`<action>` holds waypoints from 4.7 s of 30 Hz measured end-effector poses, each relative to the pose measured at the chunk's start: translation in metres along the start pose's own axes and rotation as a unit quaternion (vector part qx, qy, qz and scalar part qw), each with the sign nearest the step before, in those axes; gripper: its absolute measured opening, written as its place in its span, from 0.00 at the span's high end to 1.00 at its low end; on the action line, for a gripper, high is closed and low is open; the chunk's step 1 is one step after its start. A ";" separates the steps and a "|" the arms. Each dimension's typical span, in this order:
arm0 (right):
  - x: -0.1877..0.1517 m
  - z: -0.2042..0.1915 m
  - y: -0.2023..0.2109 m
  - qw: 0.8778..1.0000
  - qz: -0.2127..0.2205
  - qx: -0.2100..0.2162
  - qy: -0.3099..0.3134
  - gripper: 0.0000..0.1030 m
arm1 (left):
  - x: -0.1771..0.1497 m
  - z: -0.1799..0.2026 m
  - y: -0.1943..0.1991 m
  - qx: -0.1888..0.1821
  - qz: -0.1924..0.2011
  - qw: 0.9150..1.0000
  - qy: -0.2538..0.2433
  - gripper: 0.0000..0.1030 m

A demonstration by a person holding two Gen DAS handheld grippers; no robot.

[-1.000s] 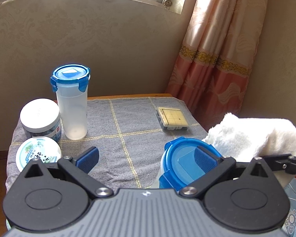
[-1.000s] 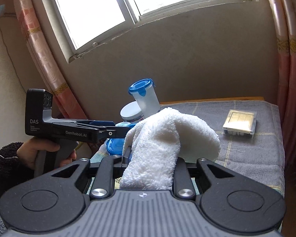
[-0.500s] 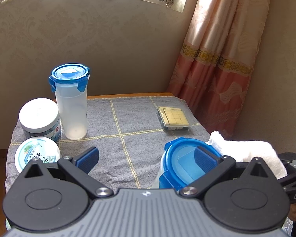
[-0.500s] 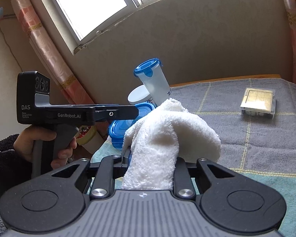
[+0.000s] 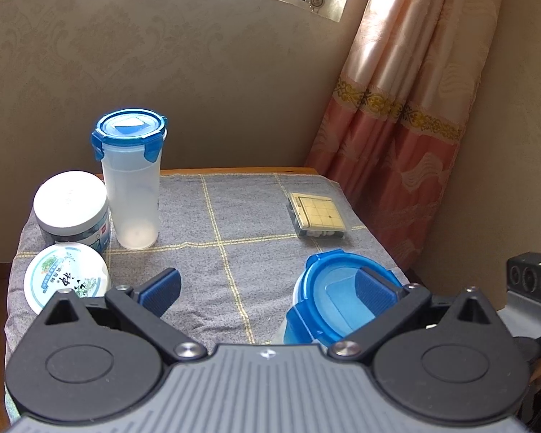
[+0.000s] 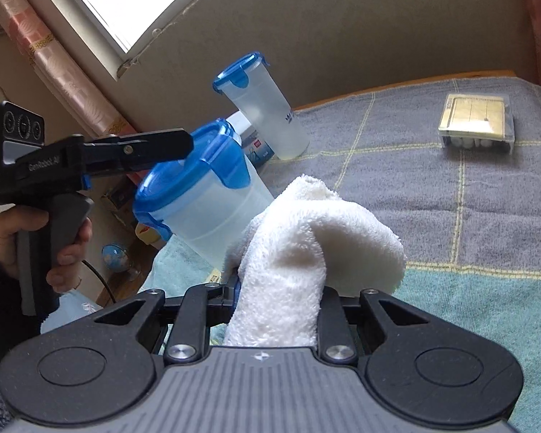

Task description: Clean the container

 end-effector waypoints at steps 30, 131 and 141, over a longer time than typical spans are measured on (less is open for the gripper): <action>0.070 0.008 0.069 0.992 0.122 -0.031 0.025 0.76 | -0.006 -0.004 0.003 -0.007 0.008 1.000 0.001 0.00; -0.028 -0.095 0.017 0.994 -0.033 0.093 0.054 0.75 | -0.006 -0.003 0.000 -0.009 0.023 1.000 -0.008 0.00; -0.005 -0.102 0.021 0.996 0.012 0.066 0.064 0.75 | -0.006 -0.005 -0.002 -0.018 0.024 1.000 -0.005 0.00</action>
Point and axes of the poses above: each gripper's, at about its wrist camera, not at the fingertips, and y roughly against the way its jaws point, z to its right, x to its top, the point moved 2 cm from there along -y, roughly the way its jaws point, and after that the axes turned 9 degrees about -z, right-handed, at the moved point
